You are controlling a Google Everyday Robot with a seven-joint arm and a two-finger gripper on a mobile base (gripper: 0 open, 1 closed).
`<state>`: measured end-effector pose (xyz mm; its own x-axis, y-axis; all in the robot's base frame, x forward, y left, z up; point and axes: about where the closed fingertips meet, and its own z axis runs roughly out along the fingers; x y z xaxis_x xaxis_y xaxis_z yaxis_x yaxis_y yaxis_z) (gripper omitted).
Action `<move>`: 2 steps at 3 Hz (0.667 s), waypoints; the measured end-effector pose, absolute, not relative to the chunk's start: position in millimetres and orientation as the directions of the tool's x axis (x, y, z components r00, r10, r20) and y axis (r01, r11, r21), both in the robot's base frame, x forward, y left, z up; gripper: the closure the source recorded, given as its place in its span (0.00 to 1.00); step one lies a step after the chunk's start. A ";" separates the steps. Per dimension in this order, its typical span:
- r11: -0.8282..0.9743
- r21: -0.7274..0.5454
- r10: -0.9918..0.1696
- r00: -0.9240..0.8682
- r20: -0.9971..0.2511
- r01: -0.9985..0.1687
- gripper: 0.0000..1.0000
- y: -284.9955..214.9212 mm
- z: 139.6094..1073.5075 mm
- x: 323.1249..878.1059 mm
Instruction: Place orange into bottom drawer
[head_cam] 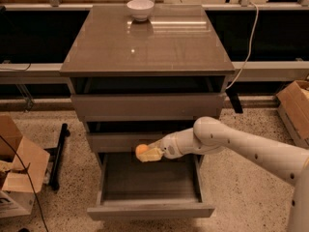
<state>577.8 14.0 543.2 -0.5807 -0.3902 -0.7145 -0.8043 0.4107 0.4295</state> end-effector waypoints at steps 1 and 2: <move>0.413 0.455 -0.357 -0.600 -0.716 -0.789 1.00 12.6 490.8 580.9; 0.438 0.479 -0.297 -0.625 -0.722 -0.761 1.00 1.0 444.0 585.1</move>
Offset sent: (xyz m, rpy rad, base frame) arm 0.0142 -0.0342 -0.1581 0.1124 0.0384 -0.1512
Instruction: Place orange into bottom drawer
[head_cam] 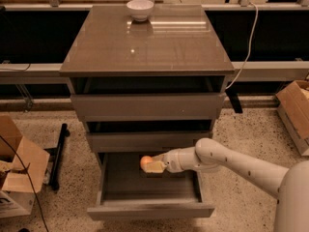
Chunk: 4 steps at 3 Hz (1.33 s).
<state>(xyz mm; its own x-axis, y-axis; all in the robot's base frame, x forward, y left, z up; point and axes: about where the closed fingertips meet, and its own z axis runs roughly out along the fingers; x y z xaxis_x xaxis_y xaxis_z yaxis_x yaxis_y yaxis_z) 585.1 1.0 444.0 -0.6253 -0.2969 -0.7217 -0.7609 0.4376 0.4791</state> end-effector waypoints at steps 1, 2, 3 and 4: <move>0.439 0.521 -0.239 -0.654 -0.718 -0.732 1.00 -6.6 397.6 594.3; 0.427 0.624 -0.149 -0.731 -0.666 -0.655 1.00 -13.4 346.7 608.3; 0.437 0.623 -0.129 -0.730 -0.671 -0.649 1.00 -18.9 341.2 618.2; 0.441 0.627 -0.163 -0.744 -0.648 -0.642 1.00 -6.7 321.8 613.6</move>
Offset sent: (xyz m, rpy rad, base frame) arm 0.0469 -0.0315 -0.1601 0.2336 0.2496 -0.1620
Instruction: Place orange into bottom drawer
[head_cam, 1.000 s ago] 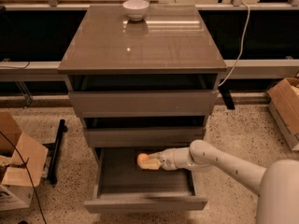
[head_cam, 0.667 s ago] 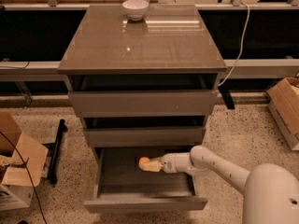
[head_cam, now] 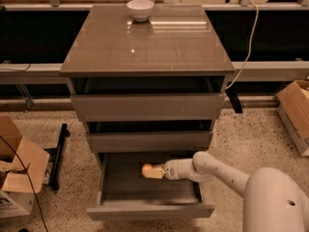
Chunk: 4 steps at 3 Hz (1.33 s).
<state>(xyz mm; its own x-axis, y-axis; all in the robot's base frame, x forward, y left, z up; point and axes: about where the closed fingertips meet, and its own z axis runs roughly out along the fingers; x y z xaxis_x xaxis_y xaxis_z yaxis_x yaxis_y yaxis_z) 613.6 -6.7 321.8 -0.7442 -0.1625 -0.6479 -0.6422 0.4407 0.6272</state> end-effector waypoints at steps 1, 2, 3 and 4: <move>0.431 0.649 -0.184 -0.765 -0.617 -0.627 1.00 3.2 287.3 612.9; 0.455 0.678 -0.182 -0.805 -0.564 -0.578 0.74 1.9 243.4 614.6; 0.478 0.683 -0.187 -0.824 -0.535 -0.552 0.50 -1.2 219.4 617.6; 0.498 0.688 -0.191 -0.840 -0.508 -0.528 0.26 -3.5 205.4 616.7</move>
Offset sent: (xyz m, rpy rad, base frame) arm 0.0031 0.0023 -0.1121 -0.0356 0.1497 -0.0170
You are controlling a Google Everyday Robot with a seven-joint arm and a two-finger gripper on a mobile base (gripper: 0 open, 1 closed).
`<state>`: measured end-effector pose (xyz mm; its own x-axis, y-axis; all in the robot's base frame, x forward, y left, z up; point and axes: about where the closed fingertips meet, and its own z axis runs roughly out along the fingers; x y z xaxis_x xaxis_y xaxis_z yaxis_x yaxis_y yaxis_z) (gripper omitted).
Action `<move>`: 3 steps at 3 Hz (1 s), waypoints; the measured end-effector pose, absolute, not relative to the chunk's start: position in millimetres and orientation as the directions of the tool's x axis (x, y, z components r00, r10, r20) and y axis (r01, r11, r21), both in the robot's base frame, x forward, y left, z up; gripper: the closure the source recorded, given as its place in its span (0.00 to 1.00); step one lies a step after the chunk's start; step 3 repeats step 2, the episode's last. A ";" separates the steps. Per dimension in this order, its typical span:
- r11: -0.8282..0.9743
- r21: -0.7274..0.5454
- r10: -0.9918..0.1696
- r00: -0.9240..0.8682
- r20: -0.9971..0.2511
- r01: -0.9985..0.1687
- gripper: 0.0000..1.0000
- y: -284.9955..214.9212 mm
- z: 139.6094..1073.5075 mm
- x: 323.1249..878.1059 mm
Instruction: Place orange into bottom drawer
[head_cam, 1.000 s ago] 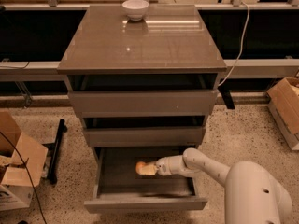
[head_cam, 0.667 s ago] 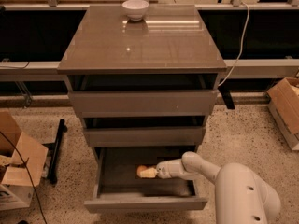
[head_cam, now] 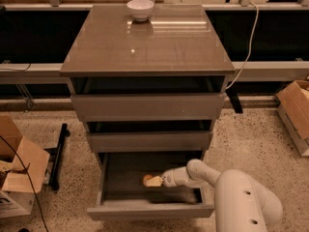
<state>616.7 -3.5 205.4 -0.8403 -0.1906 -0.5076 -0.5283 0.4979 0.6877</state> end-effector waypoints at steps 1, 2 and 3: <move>0.511 0.690 -0.198 -0.851 -0.486 -0.512 0.03 -4.0 197.6 614.9; 0.512 0.691 -0.199 -0.853 -0.483 -0.511 0.00 -3.4 196.5 614.3; 0.512 0.691 -0.199 -0.853 -0.483 -0.511 0.00 -3.4 196.5 614.3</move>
Offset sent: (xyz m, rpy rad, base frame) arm -0.0019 -0.0005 -0.0082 -0.0186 0.0229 -0.0019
